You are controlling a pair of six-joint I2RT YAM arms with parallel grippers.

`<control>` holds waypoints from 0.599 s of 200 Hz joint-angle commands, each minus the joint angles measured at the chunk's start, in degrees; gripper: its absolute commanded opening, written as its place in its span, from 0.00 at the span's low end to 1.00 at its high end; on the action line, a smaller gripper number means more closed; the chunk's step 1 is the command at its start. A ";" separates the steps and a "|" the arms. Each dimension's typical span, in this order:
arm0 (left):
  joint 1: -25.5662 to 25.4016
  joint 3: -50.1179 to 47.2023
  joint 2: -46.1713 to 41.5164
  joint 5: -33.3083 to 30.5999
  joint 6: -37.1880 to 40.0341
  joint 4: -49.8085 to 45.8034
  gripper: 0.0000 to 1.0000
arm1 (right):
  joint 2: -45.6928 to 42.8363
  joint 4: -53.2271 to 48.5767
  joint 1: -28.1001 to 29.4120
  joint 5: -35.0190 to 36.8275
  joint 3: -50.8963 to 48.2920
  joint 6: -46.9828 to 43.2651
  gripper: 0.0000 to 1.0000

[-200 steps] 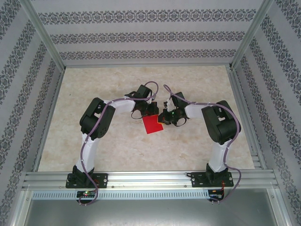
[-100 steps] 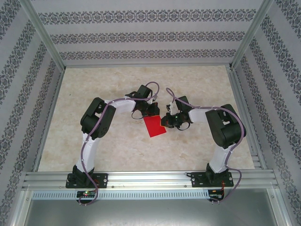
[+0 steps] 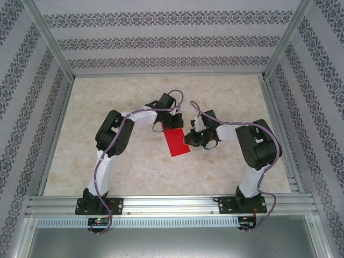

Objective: Fold a paper plane with a square sheet of paper (pick it up from the middle)
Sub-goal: First fold in half a square sheet of paper at the center of the table.

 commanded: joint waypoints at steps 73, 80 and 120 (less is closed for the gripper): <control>5.65 2.89 3.27 -8.54 3.74 -1.23 0.00 | 1.44 -14.22 -0.13 4.22 -4.89 -1.11 0.02; 5.98 3.08 3.38 -8.57 3.84 -1.22 0.00 | 1.44 -14.19 -0.23 4.26 -4.94 -1.09 0.02; 7.02 3.98 4.55 -8.35 4.54 -1.43 0.00 | 1.26 -14.30 -0.23 4.35 -5.04 -1.05 0.02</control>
